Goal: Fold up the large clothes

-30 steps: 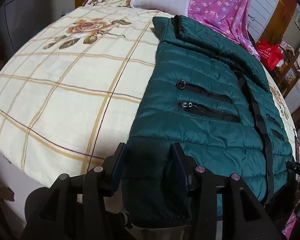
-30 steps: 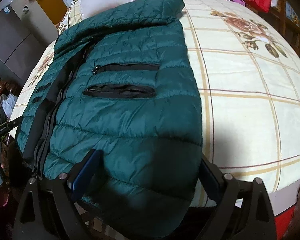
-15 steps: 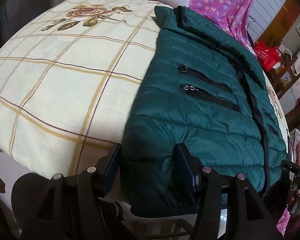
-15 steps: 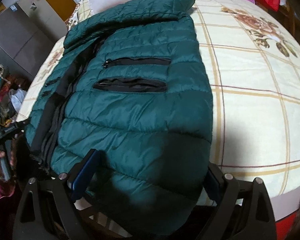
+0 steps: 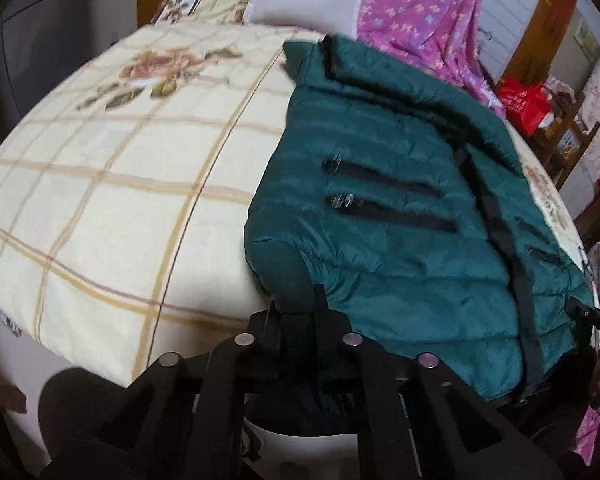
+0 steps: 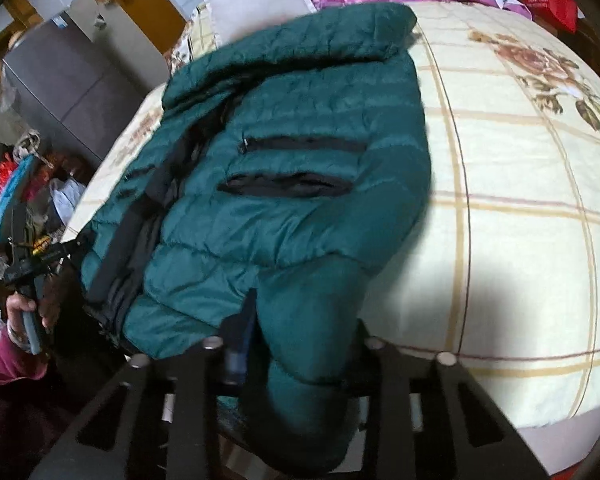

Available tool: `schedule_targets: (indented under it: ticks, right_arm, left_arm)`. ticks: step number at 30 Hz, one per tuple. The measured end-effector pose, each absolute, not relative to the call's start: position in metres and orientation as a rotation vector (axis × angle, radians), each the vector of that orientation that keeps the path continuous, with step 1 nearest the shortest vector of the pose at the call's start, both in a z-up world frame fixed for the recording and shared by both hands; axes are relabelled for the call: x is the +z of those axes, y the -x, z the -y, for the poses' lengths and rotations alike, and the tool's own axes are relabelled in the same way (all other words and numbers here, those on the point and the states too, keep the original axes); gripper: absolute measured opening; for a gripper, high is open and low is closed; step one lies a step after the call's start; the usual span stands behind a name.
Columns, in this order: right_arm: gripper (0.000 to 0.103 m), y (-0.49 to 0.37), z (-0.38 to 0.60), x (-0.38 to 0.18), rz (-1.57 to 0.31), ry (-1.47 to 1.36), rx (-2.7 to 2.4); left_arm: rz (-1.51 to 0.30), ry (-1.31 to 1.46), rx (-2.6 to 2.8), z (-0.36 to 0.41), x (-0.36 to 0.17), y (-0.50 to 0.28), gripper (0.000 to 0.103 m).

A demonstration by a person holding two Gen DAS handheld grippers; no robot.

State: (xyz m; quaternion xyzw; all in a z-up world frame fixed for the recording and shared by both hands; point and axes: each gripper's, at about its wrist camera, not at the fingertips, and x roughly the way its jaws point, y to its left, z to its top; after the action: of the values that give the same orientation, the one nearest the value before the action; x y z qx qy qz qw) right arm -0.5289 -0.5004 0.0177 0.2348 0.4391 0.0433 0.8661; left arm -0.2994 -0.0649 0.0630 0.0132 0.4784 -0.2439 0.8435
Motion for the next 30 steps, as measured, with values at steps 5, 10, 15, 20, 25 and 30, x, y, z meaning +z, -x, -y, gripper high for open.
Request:
schedule_targets:
  ticks: [5,10,15,20,25,30]
  right_arm:
    - [0.022,0.523,0.509,0.055,-0.823,-0.494,0.123]
    - [0.022,0.507,0.528,0.083,-0.740,-0.537,0.122]
    - [0.022,0.482,0.549,0.102,-0.675,-0.568,0.095]
    - [0.022,0.447,0.581,0.117,-0.602,-0.636,0.057]
    - [0.022,0.397,0.605,0.124,-0.593,-0.644,-0.007]
    - [0.022,0.342,0.637,0.125,-0.571,-0.664,-0.068]
  left_arm:
    - [-0.914,0.004,-0.554,0.068,0.097,0.296,0.000]
    - [-0.828,0.045,-0.560,0.076,0.130,0.276,0.000]
    - [-0.769,0.077,-0.551,0.092,0.154,0.246,0.000]
    - [-0.750,0.120,-0.531,0.115,0.168,0.202,0.000]
    - [-0.756,0.157,-0.486,0.142,0.176,0.150,0.000]
    - [-0.743,0.155,-0.432,0.169,0.174,0.099,0.000]
